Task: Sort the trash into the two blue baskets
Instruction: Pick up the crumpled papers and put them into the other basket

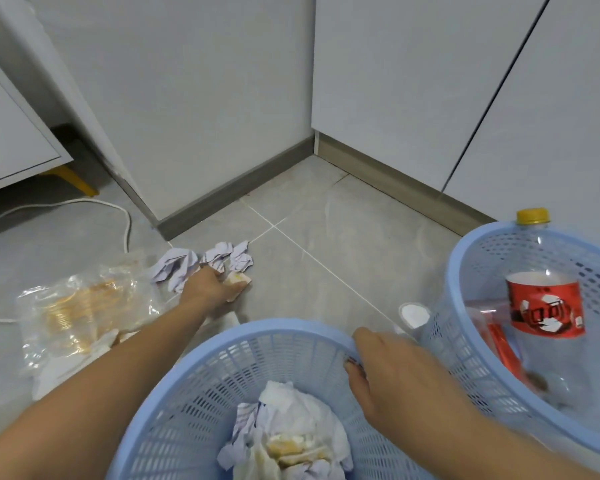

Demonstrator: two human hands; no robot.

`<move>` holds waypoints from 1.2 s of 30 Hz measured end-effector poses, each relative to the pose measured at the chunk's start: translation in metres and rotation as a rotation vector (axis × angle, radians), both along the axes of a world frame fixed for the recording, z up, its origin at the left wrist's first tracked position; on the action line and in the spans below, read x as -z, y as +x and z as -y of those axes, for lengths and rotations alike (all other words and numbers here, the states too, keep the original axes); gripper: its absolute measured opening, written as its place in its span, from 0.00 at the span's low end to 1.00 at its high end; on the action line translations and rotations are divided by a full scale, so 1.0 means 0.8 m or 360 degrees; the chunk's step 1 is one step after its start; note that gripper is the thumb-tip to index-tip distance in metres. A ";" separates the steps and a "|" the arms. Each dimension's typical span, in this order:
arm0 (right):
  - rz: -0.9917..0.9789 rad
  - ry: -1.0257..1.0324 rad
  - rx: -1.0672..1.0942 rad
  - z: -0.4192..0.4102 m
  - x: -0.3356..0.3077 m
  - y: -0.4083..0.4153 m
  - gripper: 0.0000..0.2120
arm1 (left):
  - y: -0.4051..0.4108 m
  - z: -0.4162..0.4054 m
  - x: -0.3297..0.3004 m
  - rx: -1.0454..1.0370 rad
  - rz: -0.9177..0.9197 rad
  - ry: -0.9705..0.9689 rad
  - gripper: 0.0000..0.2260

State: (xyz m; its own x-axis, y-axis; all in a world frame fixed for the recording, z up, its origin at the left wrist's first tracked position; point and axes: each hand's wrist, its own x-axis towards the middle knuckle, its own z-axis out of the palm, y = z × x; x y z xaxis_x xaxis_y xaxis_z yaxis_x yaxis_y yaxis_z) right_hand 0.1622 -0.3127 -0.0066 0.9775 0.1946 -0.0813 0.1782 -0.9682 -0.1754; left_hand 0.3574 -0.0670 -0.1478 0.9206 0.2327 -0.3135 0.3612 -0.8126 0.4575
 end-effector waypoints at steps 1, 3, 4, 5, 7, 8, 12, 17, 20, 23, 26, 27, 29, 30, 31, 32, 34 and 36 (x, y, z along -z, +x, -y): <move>0.0071 0.0038 -0.0003 -0.001 0.006 0.003 0.13 | -0.001 -0.001 0.006 0.0016 0.0015 0.0031 0.26; 0.0014 0.0082 0.0002 0.004 0.015 0.002 0.10 | -0.001 -0.003 0.015 0.0011 0.0059 0.0071 0.27; 0.0062 0.0089 0.0012 0.002 0.012 0.002 0.11 | 0.000 -0.003 0.015 0.0011 0.0054 0.0080 0.26; 0.0040 0.0045 0.0018 0.000 0.011 0.003 0.11 | 0.001 -0.003 0.015 0.0009 0.0040 0.0083 0.23; -0.0107 -0.0012 0.0076 -0.003 0.000 0.003 0.16 | 0.003 -0.002 0.011 0.0008 -0.0030 0.0084 0.18; -0.0052 -0.0079 0.0069 -0.002 0.002 0.004 0.17 | 0.002 0.000 0.008 0.0035 -0.0060 0.0101 0.16; 0.0024 -0.0041 0.0042 -0.002 0.006 0.005 0.16 | -0.005 -0.005 0.004 0.0036 -0.0053 0.0057 0.07; -0.0151 0.0079 -0.0033 -0.002 0.006 0.002 0.07 | -0.021 -0.011 -0.034 -0.0241 0.0165 -0.0936 0.09; -0.0185 0.0075 -0.0035 0.001 0.004 0.003 0.08 | -0.046 -0.011 -0.099 -0.0234 0.0283 -0.1449 0.07; -0.0193 0.0089 -0.0041 0.004 0.008 0.004 0.08 | -0.085 -0.013 -0.172 -0.0023 0.0256 -0.1752 0.12; -0.0173 0.0108 -0.0039 0.003 0.007 0.004 0.08 | -0.132 -0.010 -0.234 0.0479 0.0021 -0.1716 0.18; -0.0170 0.0102 -0.0034 0.002 0.007 0.004 0.08 | -0.145 -0.007 -0.249 0.0691 -0.0083 -0.1575 0.14; -0.0159 0.0110 -0.0029 0.002 0.007 0.004 0.08 | -0.169 0.004 -0.266 0.1077 -0.0251 -0.1251 0.08; -0.0154 0.0100 -0.0034 0.002 0.007 0.004 0.08 | -0.179 0.011 -0.268 0.1221 -0.0319 -0.1139 0.08; -0.0147 0.0090 -0.0039 0.002 0.007 0.004 0.08 | -0.187 0.018 -0.266 0.1317 -0.0378 -0.1052 0.08; -0.0142 0.0081 -0.0042 0.002 0.007 0.004 0.08 | -0.195 0.026 -0.263 0.1370 -0.0419 -0.0970 0.08; -0.0125 0.0062 -0.0060 0.002 0.007 0.004 0.08 | -0.205 0.035 -0.255 0.1394 -0.0503 -0.0791 0.09; -0.0113 0.0051 -0.0068 0.002 0.006 0.003 0.08 | -0.210 0.038 -0.253 0.1397 -0.0607 -0.0688 0.08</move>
State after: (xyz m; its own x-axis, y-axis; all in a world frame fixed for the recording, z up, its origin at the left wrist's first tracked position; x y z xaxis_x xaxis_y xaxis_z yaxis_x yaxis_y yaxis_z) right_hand 0.1649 -0.3139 -0.0117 0.9603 0.2396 -0.1432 0.2052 -0.9537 -0.2199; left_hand 0.1898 -0.0976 0.0542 0.5347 -0.6694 -0.5158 -0.0942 -0.6537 0.7508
